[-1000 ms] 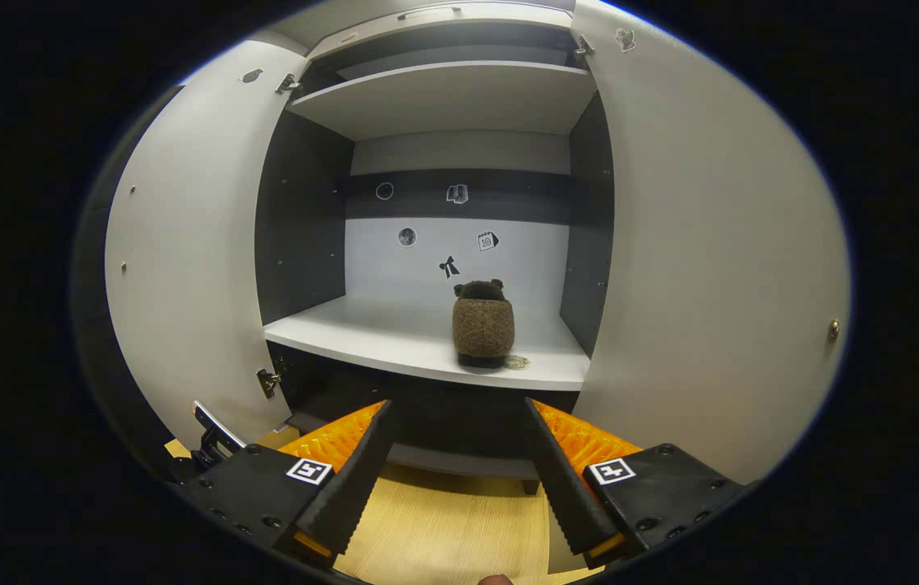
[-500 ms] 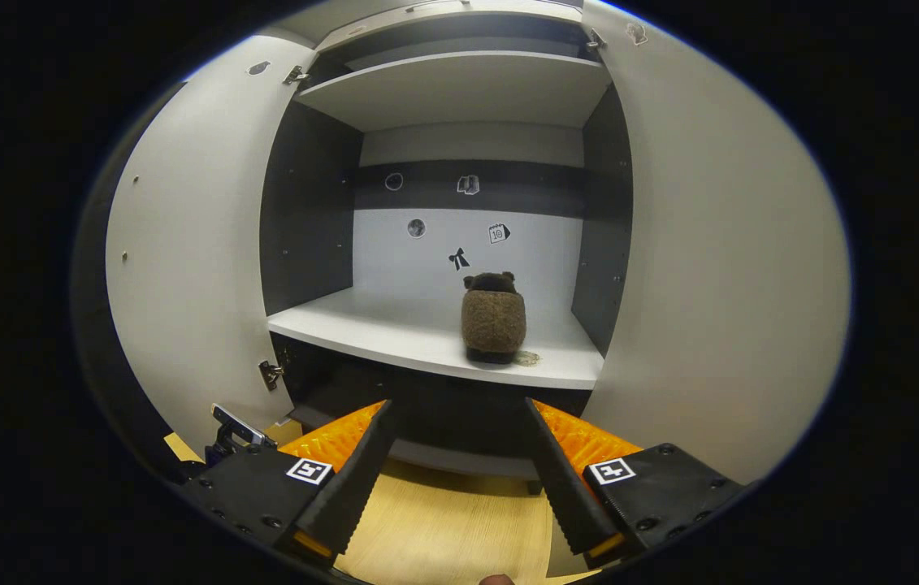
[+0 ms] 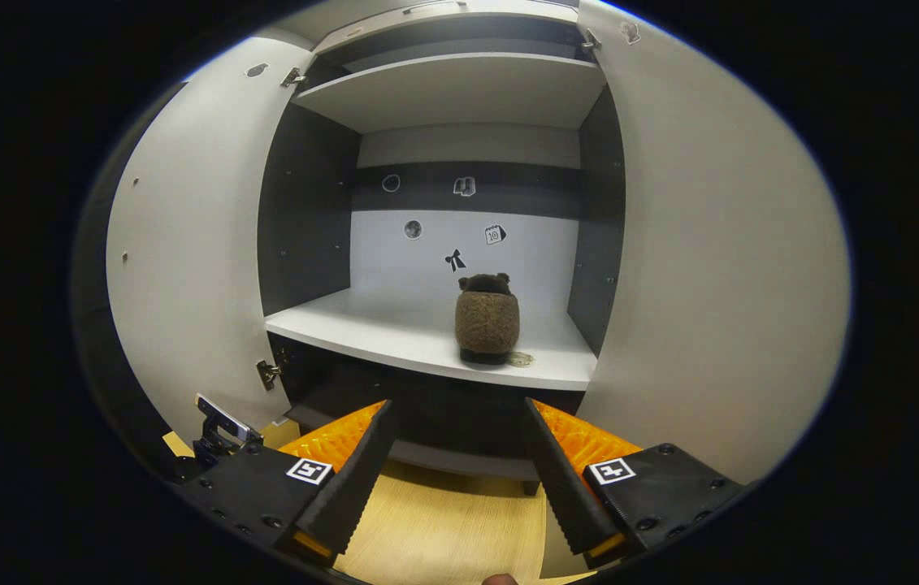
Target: Grab one shoe with the right hand and put it into the shoe cabinet, grab the other shoe with the left hand and put it into the shoe cabinet; then close the right door with the right hand and the left door with the left hand.
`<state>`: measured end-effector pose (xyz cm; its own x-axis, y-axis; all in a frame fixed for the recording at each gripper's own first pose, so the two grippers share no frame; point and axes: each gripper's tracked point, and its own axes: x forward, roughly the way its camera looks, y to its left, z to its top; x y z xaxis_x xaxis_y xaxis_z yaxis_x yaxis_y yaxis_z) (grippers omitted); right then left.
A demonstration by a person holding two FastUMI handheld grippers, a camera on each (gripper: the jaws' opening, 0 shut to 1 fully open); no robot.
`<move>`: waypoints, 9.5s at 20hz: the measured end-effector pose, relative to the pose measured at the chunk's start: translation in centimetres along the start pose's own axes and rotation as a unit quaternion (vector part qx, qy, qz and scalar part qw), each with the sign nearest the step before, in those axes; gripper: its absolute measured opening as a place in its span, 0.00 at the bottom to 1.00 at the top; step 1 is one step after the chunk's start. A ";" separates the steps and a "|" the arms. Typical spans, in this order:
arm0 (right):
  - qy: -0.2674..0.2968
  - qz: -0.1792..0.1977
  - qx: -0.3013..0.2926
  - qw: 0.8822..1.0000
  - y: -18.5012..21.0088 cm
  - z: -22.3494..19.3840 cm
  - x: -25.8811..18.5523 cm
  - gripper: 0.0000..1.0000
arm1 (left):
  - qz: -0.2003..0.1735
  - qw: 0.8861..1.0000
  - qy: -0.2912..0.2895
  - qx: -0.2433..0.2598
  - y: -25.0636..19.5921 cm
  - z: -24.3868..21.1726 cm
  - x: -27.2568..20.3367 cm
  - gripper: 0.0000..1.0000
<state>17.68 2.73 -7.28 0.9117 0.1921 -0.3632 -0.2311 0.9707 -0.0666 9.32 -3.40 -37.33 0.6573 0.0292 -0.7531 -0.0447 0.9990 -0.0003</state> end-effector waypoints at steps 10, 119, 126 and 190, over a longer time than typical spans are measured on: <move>-0.017 0.005 0.002 1.000 0.9 0.9 -2.1 0.99 | -0.047 0.993 -0.107 -0.012 -2.0 10.1 -7.4 0.02; -0.107 -0.207 0.036 0.972 -10.9 6.4 -12.7 0.93 | 0.105 0.910 -0.390 -0.096 23.0 20.7 -38.8 0.83; -0.114 -0.138 0.005 0.984 -4.9 7.5 -10.2 0.98 | 0.118 0.912 -0.377 -0.108 26.3 22.3 -37.2 0.91; -0.153 -0.091 -0.003 0.984 -4.9 6.7 -20.0 0.97 | 0.019 0.921 -0.390 0.003 15.4 21.2 -40.1 0.94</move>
<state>2.82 -4.89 6.58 0.9976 0.0505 -0.0483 -0.0556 0.9923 -0.1110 -1.80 11.52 6.83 0.9957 0.0775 -0.0505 -0.0765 0.9968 0.0219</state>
